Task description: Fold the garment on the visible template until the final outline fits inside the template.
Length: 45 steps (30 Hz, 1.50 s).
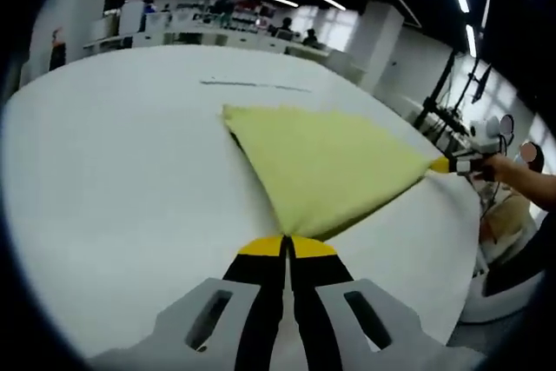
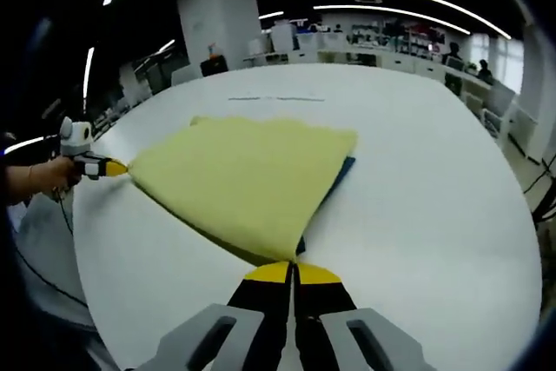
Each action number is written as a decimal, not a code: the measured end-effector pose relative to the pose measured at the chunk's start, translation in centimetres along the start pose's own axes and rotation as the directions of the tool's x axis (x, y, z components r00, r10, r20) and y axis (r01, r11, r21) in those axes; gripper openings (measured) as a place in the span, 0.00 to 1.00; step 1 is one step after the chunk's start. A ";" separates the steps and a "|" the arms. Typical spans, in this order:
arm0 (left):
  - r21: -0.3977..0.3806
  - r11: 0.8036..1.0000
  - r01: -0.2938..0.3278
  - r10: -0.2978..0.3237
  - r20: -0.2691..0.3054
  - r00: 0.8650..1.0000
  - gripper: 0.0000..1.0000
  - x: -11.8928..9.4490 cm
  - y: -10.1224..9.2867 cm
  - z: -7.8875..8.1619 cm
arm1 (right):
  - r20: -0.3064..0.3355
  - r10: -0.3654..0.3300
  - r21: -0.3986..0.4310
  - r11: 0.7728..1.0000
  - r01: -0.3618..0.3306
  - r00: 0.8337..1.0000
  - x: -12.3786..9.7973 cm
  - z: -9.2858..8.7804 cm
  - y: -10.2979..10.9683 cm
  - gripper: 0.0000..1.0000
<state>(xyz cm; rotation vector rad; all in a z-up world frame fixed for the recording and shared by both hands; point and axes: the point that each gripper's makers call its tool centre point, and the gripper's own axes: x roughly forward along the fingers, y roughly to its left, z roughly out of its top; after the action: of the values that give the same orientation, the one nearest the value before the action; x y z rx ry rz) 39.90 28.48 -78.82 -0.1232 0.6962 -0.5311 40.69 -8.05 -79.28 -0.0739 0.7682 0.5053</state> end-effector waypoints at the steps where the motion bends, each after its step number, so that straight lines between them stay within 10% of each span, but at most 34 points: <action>1: -0.002 1.000 -0.002 0.002 -0.002 1.000 0.00 0.0 0.0 -0.1 | -0.008 0.003 -0.013 1.000 -0.003 1.000 0.1 -0.3 0.0 0.00; 5: -0.004 1.000 -0.017 0.016 -0.011 1.000 0.00 0.0 0.3 -0.5 | -0.050 -0.054 -0.139 0.989 0.047 0.997 0.1 -1.4 -1.3 0.00; 25: -0.049 0.998 0.033 -0.031 0.026 0.999 0.07 -0.1 -0.4 0.4 | 0.054 0.088 0.080 0.993 -0.092 0.995 0.3 0.6 0.6 0.09; 45: -0.067 0.998 0.017 -0.018 -0.012 1.000 0.00 -0.3 -0.6 -0.8 | 0.026 0.092 0.043 0.995 -0.093 0.995 -0.3 -0.2 1.1 0.00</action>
<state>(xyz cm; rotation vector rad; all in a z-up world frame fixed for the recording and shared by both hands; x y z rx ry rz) 38.95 28.14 -79.06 -0.1885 0.7264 -0.5257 39.84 -7.21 -79.14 0.0093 0.7617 0.5761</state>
